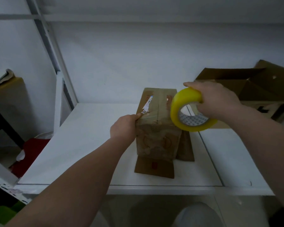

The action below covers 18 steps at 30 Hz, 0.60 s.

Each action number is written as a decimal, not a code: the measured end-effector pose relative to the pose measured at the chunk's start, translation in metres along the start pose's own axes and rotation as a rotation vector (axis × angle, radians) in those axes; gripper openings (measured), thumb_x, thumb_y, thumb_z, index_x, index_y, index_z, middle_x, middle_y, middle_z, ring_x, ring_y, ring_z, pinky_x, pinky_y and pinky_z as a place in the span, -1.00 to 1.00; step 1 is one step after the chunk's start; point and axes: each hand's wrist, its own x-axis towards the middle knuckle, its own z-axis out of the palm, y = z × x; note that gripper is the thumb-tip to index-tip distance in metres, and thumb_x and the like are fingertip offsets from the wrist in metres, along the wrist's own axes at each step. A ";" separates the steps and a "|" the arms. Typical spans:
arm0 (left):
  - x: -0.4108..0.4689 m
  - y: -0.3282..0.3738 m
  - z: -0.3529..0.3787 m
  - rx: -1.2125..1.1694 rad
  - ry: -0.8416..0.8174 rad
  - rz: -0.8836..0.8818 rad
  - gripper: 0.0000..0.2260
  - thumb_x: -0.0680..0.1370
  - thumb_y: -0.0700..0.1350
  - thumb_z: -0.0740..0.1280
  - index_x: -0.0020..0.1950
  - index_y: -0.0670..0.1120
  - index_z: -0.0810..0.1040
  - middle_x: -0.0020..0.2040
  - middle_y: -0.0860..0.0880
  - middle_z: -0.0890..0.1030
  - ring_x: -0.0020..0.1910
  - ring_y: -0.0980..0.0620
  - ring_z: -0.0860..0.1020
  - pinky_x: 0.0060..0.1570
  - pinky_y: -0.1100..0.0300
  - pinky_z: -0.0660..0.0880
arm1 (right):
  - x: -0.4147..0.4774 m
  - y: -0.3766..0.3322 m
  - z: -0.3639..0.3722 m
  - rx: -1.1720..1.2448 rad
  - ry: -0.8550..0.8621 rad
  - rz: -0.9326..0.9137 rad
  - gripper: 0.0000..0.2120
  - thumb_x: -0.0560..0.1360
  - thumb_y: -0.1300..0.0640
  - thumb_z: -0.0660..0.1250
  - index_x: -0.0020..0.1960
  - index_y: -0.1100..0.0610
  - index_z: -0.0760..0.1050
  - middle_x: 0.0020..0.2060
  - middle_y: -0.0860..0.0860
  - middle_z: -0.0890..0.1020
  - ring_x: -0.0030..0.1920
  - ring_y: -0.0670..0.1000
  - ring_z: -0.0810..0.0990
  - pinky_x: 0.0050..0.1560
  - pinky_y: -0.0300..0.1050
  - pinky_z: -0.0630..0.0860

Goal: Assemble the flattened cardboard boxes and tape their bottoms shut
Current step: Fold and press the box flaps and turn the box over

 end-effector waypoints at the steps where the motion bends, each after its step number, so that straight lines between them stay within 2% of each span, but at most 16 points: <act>1: 0.000 0.002 0.000 0.027 0.004 0.011 -0.52 0.57 -0.08 0.31 0.46 0.17 0.31 0.31 0.01 0.50 0.29 -0.04 0.45 0.13 0.03 0.49 | -0.004 0.007 -0.001 -0.095 -0.044 0.015 -0.31 0.46 0.19 0.29 0.46 -0.28 0.16 0.32 0.06 0.41 0.29 0.14 0.40 -0.08 -0.04 0.42; 3: -0.001 0.006 -0.001 0.093 0.014 0.052 -0.55 0.58 -0.10 0.30 0.46 0.11 0.31 0.33 0.02 0.46 0.29 -0.03 0.44 0.10 0.05 0.48 | -0.013 0.017 0.006 -0.196 -0.104 0.027 -0.32 0.49 0.17 0.29 0.45 -0.32 0.12 0.33 0.03 0.39 0.27 0.13 0.41 -0.13 -0.05 0.42; 5: 0.000 0.009 0.000 0.155 0.023 0.099 -0.56 0.59 -0.14 0.29 0.44 0.07 0.31 0.28 0.02 0.42 0.27 -0.02 0.42 0.02 0.06 0.52 | -0.019 0.022 0.017 -0.140 -0.117 0.064 -0.31 0.49 0.19 0.28 0.44 -0.33 0.13 0.30 0.04 0.41 0.21 0.15 0.46 -0.11 -0.02 0.48; 9: 0.005 0.004 0.006 0.251 0.005 0.146 -0.53 0.58 -0.17 0.29 0.45 0.05 0.26 0.35 0.11 0.38 0.48 0.02 0.20 0.00 0.02 0.55 | -0.020 0.025 0.028 -0.110 -0.082 0.067 -0.33 0.49 0.22 0.26 0.44 -0.31 0.15 0.27 0.04 0.42 0.14 0.14 0.49 -0.14 -0.04 0.47; 15: 0.007 0.000 0.004 0.357 -0.028 0.202 -0.48 0.59 0.00 0.28 0.50 0.03 0.17 0.42 0.13 0.32 0.50 0.03 0.14 0.03 -0.02 0.56 | -0.019 0.027 0.036 -0.138 -0.092 0.053 -0.31 0.49 0.26 0.26 0.45 -0.28 0.15 0.21 0.03 0.43 0.13 0.11 0.49 -0.15 -0.04 0.49; 18: 0.004 0.001 -0.003 0.382 -0.069 0.224 -0.44 0.59 0.10 0.25 0.53 0.04 0.12 0.48 0.13 0.26 0.53 0.02 0.10 0.10 -0.05 0.52 | -0.020 0.029 0.041 -0.107 -0.097 0.072 -0.29 0.47 0.28 0.28 0.44 -0.29 0.17 0.18 0.03 0.43 0.11 0.11 0.49 -0.22 -0.08 0.42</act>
